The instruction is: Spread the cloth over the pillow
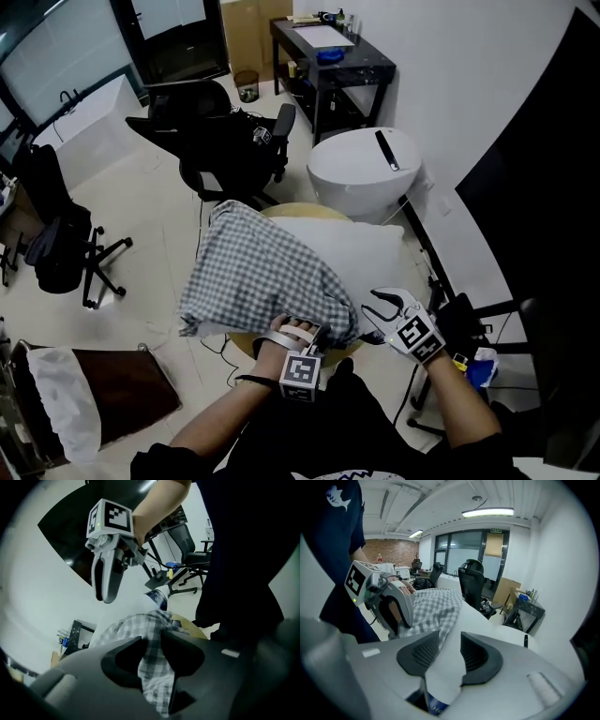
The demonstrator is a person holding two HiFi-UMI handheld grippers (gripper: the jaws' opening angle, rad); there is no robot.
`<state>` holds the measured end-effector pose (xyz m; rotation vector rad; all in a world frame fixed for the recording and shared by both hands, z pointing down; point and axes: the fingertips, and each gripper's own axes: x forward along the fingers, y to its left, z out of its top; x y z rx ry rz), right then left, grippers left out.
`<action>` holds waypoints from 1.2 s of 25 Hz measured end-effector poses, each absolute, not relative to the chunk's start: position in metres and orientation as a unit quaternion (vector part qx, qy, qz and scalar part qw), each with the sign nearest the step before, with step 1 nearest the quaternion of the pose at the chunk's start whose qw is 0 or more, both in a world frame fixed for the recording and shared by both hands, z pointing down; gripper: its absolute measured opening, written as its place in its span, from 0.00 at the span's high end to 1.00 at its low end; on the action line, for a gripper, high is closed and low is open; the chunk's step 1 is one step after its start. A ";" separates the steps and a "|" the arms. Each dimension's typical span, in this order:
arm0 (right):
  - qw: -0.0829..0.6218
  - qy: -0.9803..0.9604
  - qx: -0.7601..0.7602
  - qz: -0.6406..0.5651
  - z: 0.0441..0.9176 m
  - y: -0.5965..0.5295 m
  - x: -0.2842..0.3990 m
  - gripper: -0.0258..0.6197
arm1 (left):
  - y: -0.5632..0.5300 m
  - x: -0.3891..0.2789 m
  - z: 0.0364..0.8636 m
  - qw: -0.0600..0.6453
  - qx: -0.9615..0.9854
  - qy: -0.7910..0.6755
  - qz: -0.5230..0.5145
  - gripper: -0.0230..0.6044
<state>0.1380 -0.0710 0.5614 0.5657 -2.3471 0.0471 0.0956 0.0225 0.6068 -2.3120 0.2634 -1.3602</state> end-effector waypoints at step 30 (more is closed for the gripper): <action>0.364 -0.918 0.036 -0.154 0.567 -0.060 0.057 0.62 | -0.187 -0.142 0.540 -0.059 -0.770 0.459 -0.439 0.95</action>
